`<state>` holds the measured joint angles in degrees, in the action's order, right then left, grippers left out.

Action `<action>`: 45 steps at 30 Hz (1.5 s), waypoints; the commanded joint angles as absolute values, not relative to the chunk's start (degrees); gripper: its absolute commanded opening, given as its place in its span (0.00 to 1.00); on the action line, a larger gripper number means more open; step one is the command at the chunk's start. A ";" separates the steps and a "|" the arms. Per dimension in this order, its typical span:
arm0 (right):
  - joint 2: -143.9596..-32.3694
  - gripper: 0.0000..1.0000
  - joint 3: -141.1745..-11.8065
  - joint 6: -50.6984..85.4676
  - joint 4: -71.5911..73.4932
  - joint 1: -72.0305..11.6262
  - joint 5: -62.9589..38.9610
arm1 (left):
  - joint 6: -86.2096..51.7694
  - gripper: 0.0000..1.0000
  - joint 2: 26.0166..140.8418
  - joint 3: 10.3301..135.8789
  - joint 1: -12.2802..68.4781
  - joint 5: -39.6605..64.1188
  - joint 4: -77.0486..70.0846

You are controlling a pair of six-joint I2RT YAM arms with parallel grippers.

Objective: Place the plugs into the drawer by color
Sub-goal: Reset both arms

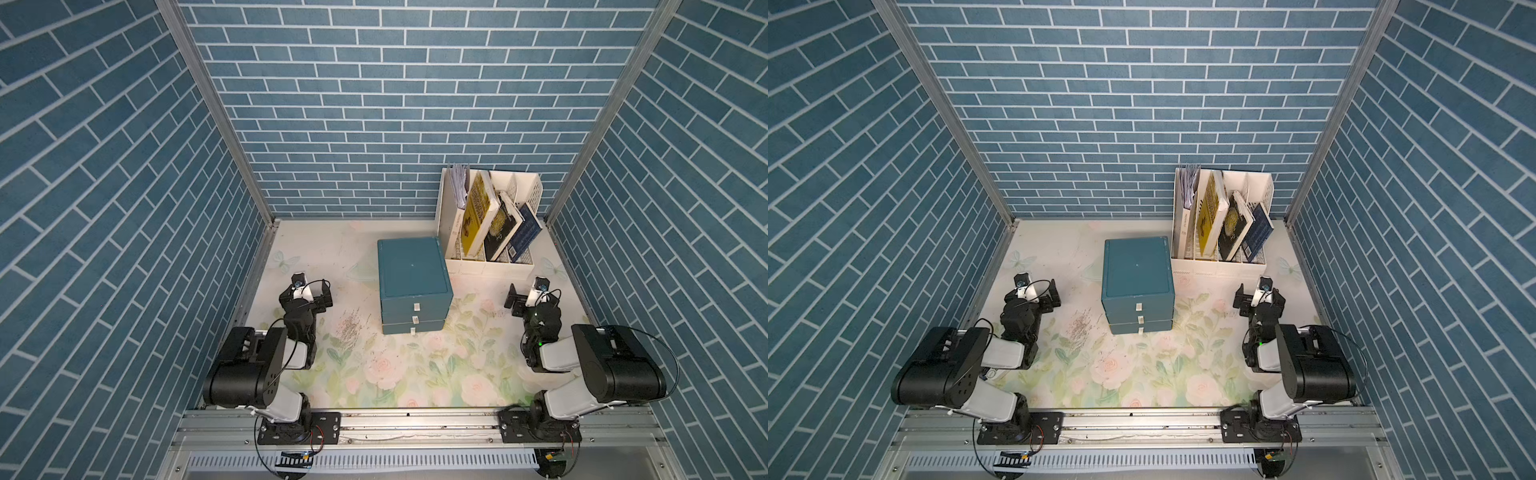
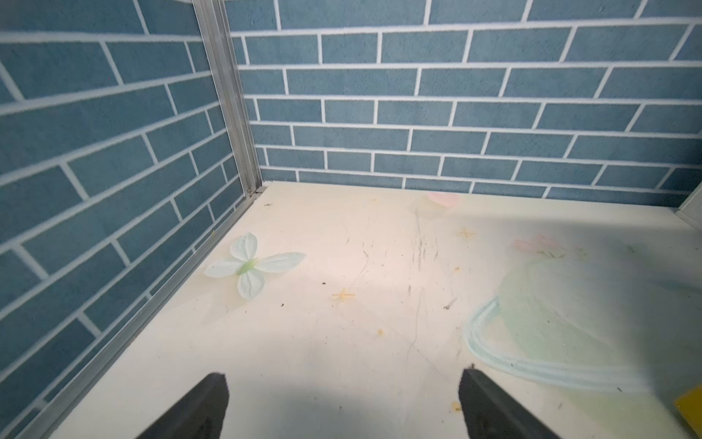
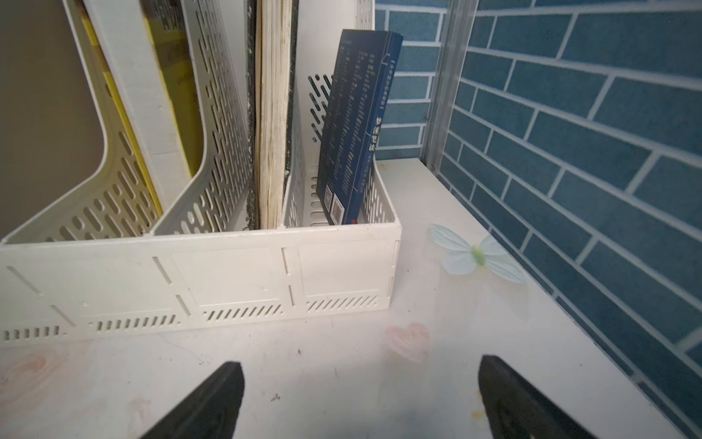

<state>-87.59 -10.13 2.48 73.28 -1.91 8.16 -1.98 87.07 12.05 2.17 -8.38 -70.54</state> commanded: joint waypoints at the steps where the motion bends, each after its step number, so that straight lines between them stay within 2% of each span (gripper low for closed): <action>1: -87.85 1.00 -11.03 0.08 76.64 -2.09 6.31 | -0.91 1.00 87.09 11.95 2.43 -7.67 -74.23; 45: -87.58 1.00 -11.93 -0.89 74.52 -3.25 7.27 | -0.88 1.00 87.19 11.94 2.48 -7.64 -74.24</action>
